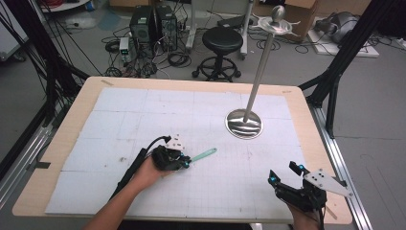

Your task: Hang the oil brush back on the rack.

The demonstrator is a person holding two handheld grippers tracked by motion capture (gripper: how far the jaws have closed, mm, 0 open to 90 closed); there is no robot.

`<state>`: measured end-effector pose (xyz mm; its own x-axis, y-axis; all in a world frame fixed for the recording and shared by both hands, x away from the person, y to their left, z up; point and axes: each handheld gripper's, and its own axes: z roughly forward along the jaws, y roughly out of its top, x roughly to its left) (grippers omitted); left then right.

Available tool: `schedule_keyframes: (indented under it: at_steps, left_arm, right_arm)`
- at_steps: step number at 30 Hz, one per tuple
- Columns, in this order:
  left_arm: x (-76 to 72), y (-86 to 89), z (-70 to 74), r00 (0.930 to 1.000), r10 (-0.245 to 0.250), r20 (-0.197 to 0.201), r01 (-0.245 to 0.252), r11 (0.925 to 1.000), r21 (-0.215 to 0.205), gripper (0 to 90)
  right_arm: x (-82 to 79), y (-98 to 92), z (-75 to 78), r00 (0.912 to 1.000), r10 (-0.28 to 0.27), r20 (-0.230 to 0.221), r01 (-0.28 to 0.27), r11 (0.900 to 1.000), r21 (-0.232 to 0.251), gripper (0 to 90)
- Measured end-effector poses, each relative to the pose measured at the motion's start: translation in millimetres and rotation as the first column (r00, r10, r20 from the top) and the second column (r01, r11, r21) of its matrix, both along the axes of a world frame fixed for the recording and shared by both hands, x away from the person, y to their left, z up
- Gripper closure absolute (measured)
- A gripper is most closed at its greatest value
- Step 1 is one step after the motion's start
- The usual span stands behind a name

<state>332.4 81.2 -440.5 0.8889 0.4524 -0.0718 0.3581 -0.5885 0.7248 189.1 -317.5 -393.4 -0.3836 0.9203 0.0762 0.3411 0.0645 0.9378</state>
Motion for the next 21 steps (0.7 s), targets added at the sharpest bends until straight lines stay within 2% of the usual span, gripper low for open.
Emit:
schedule_keyframes:
  at_steps: [2, 4, 8, 11, 14, 17, 21]
  left_arm:
    - [0.7, 0.5, -0.6, 0.9998, 0.012, -0.013, -0.012, 0.9998, -0.017, 82.2]
    - [0.9, 1.5, -0.1, 0.9999, 0.008, -0.015, -0.009, 0.9999, -0.013, 82.1]
    - [0.2, 2.9, 1.3, 0.9996, 0.015, -0.023, -0.015, 0.9994, -0.03, 82.1]
    - [-0.9, 5.7, 6.4, 0.9995, 0.026, -0.016, -0.027, 0.9969, -0.074, 82.1]
    - [-3.0, 9.0, 13.4, 0.9993, 0.037, -0.007, -0.038, 0.9909, -0.13, 82.1]
    - [-6.2, 11.6, 19.6, 0.9988, 0.048, 0.01, -0.045, 0.985, -0.166, 82.1]
    - [-12.4, 15.1, 29.2, 0.9978, 0.058, 0.034, -0.048, 0.9722, -0.229, 82.1]
  right_arm:
    - [-0.6, -0.6, 0.1, 1.0, -0.001, -0.003, 0.001, 1.0, 0.004, 20.4]
    - [-1.3, -1.1, 0.4, 1.0, -0.006, -0.005, 0.006, 1.0, 0.01, 20.4]
    - [-1.0, -2.5, -0.7, 0.9999, -0.008, -0.009, 0.008, 1.0, 0.011, 20.4]
    - [-1.5, -2.5, -0.7, 0.9999, -0.007, -0.013, 0.007, 1.0, 0.016, 20.4]
    - [-1.8, -2.9, -0.8, 0.9999, -0.008, -0.013, 0.009, 1.0, 0.018, 20.4]
    - [-1.8, -3.4, -1.0, 0.9999, -0.007, -0.011, 0.008, 1.0, 0.028, 20.4]
    - [-1.3, -0.9, -1.0, 0.9999, 0.004, -0.016, -0.003, 0.999, 0.042, 20.3]
